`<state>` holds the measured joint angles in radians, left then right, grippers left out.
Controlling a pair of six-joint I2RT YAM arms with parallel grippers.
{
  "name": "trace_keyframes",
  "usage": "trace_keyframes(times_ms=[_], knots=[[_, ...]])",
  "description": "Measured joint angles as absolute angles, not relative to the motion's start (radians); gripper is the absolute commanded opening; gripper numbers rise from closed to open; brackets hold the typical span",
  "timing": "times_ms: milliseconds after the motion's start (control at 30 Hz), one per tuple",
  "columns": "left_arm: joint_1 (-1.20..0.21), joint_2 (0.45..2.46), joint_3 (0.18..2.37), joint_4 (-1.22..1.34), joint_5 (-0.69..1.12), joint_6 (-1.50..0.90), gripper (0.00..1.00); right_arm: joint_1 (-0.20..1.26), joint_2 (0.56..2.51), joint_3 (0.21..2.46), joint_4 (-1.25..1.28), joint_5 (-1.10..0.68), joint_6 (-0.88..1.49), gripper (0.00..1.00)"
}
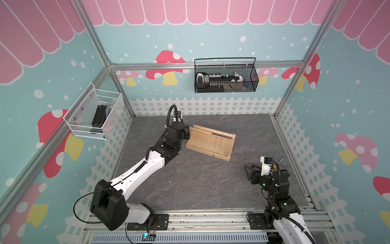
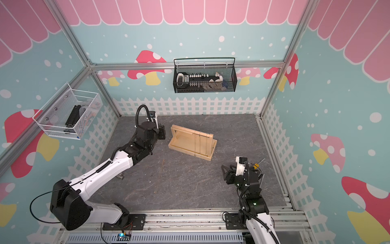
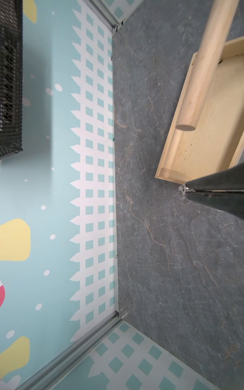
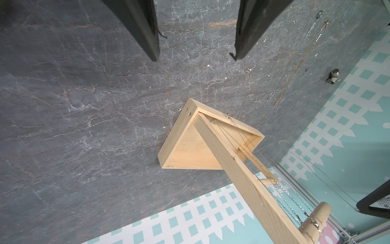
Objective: Take the necklace off the jewelry display stand
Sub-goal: Take off the necklace from the stand, then place the necklace at the center of the board.
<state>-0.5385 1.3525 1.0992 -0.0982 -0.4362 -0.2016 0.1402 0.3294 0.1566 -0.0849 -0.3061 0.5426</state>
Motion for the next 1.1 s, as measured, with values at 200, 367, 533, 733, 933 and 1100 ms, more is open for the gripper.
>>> trace_keyframes(times_ms=[200,367,533,733,933,1100], knots=[[-0.540,1.204,1.004,-0.123,-0.315,-0.270,0.00,0.140,0.329,0.157,-0.086,-0.305,0.543,0.59],[-0.579,1.120,0.983,-0.171,-0.197,-0.339,0.00,0.140,0.329,0.156,-0.087,-0.305,0.543,0.59],[-0.677,1.050,0.979,-0.243,-0.113,-0.380,0.00,0.140,0.329,0.157,-0.087,-0.304,0.542,0.59],[-0.779,0.977,0.931,-0.311,-0.064,-0.406,0.00,0.140,0.331,0.156,-0.086,-0.305,0.542,0.60],[-0.818,0.886,0.847,-0.364,-0.038,-0.454,0.00,0.140,0.343,0.156,-0.086,-0.307,0.541,0.65],[-0.841,0.828,0.796,-0.376,-0.010,-0.488,0.00,0.140,0.346,0.156,-0.084,-0.314,0.538,0.67]])
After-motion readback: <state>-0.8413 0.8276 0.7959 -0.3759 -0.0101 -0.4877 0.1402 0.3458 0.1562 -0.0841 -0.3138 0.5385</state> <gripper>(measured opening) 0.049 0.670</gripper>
